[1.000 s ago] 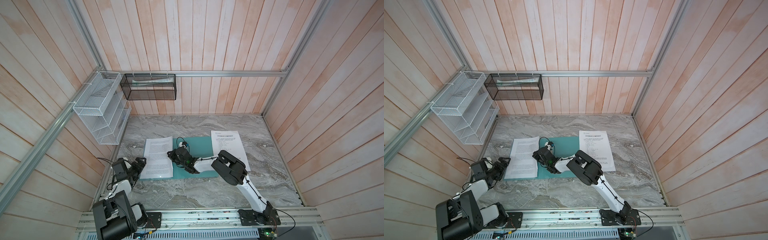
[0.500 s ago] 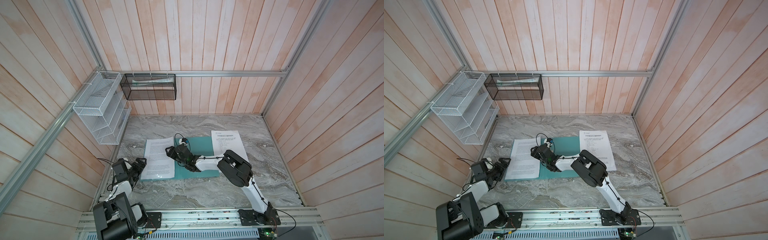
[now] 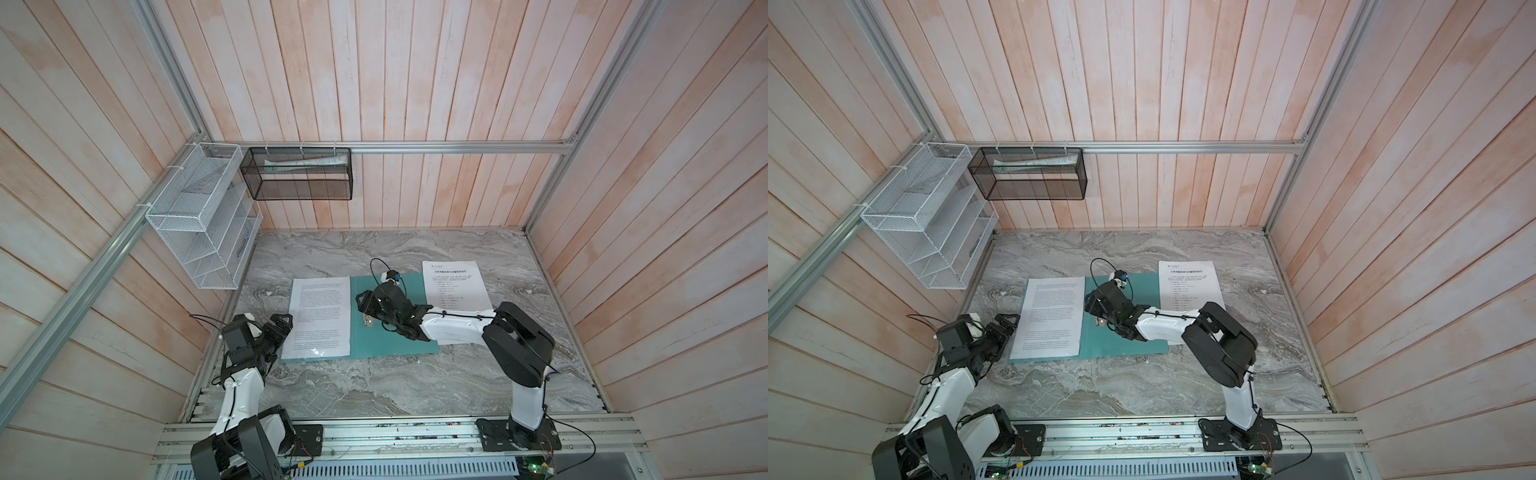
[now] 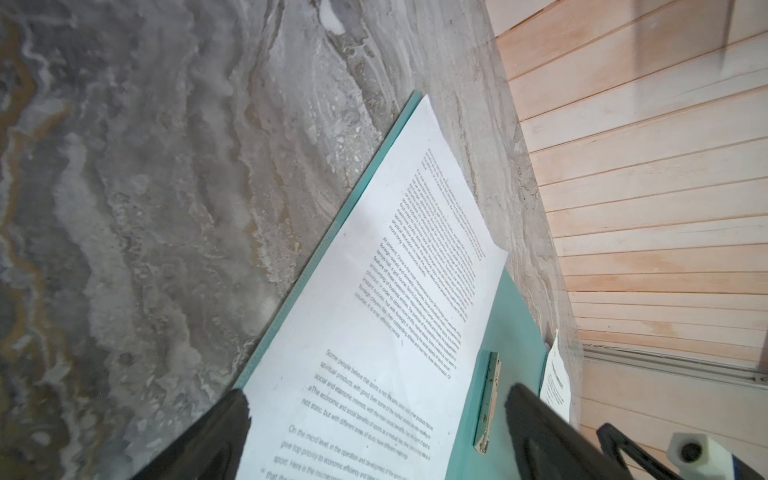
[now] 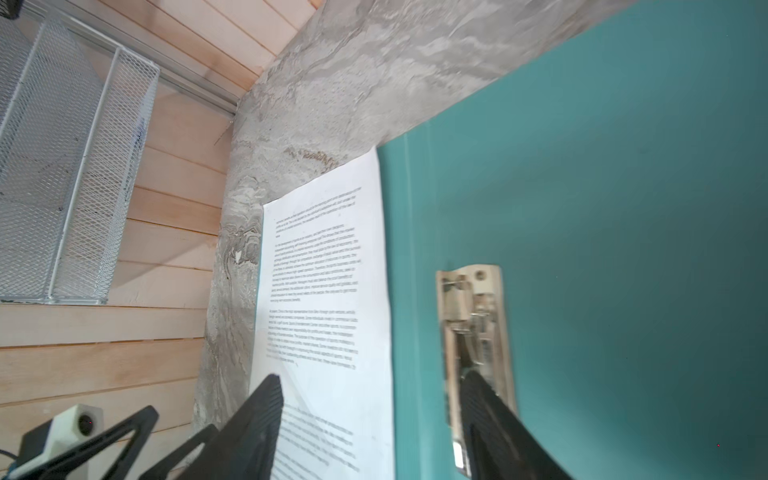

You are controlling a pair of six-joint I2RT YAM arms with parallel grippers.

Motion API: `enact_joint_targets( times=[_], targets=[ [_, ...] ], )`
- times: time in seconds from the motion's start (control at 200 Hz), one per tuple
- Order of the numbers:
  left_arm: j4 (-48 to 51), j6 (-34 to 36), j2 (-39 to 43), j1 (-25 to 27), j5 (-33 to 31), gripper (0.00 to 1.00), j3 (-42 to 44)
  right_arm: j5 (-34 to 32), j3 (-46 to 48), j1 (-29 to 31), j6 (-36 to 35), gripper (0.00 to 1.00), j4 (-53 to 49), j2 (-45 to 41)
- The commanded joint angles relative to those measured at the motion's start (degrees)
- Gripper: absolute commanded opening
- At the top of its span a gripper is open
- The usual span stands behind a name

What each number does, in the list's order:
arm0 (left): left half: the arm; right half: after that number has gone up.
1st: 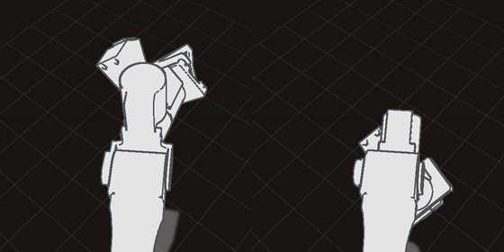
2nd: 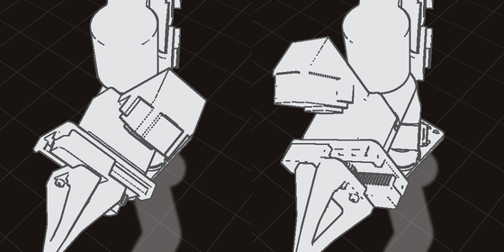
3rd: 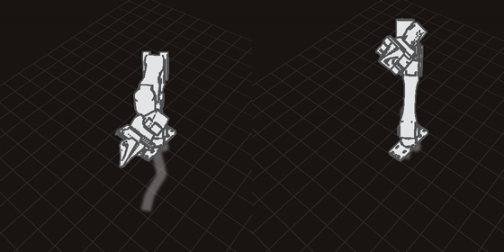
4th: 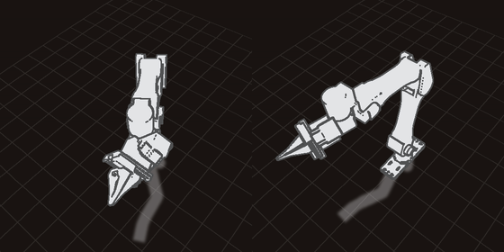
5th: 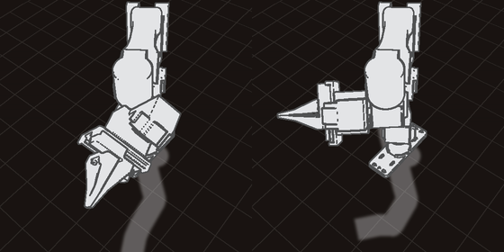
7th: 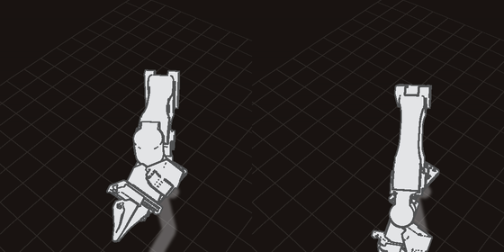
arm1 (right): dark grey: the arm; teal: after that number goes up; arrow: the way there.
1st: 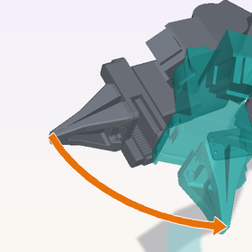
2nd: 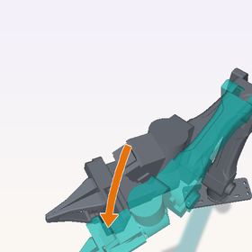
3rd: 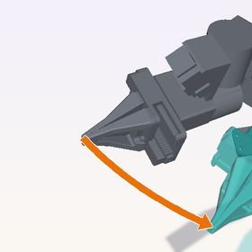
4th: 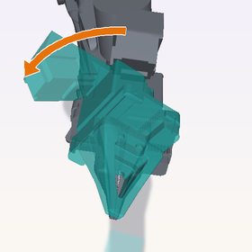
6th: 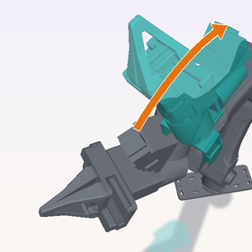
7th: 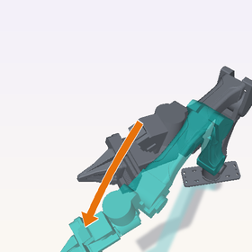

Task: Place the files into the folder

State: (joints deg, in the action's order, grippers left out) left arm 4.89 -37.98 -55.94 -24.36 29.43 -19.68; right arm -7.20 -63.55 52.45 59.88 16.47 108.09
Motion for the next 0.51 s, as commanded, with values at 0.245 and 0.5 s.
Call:
enact_joint_targets(
  times=[0.245, 0.5],
  targets=[
    [12.8, 1.8, 11.2, 15.3, -8.2, 0.98, -7.0, 11.6, 12.6, -9.7, -17.9, 0.59, -1.7, -18.1],
    [14.1, 1.2, 11.2, 25.3, -13.6, 0.98, -9.8, 18.4, 16.1, -18.0, -24.7, 0.59, -6.5, -28.0]
  ],
)
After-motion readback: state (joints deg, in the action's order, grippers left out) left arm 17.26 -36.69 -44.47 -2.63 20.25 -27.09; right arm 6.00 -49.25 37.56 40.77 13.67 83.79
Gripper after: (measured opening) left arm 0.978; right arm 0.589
